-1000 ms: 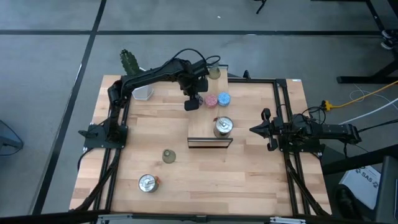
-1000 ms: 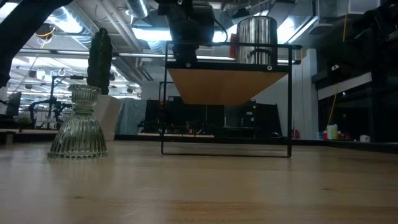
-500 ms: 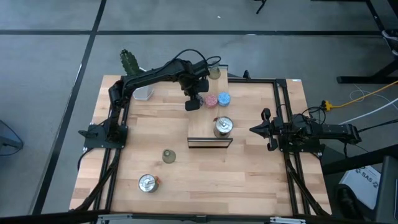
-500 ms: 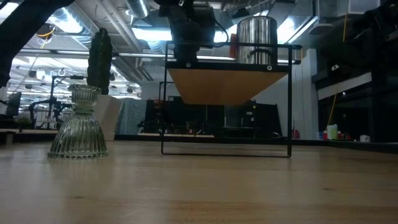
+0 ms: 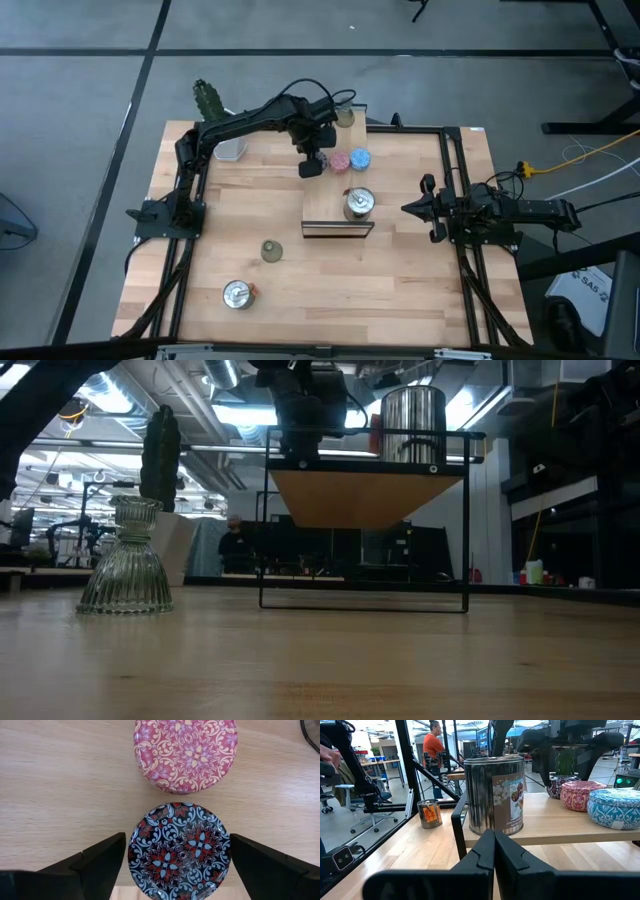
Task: Pick & Place candle stick holders
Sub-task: Put the black scented candle on the shelf, then put the transparent candle holder on the shelf
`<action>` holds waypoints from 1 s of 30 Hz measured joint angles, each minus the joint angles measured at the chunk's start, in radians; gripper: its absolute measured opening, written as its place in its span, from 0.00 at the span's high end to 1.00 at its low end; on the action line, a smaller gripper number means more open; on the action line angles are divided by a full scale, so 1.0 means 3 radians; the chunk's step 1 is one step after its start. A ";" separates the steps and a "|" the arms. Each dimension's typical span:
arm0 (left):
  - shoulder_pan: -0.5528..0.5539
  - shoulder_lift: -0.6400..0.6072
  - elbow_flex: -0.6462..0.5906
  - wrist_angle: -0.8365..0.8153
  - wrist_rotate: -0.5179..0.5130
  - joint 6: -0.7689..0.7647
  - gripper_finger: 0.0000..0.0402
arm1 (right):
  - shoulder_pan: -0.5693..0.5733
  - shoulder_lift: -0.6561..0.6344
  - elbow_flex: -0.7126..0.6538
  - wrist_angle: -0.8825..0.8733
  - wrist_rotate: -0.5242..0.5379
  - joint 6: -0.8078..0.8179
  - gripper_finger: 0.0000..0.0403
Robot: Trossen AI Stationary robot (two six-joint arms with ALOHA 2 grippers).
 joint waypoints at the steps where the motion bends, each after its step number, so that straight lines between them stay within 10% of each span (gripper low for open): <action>1: 0.0000 0.0000 0.0013 -0.0005 -0.0011 -0.0002 0.13 | 0.0001 0.0000 0.0000 0.0000 0.0000 -0.0001 0.99; 30: -0.0025 -0.0156 0.0355 -0.0119 -0.0151 -0.0045 0.20 | 0.0001 0.0000 0.0000 0.0000 0.0000 0.0000 0.99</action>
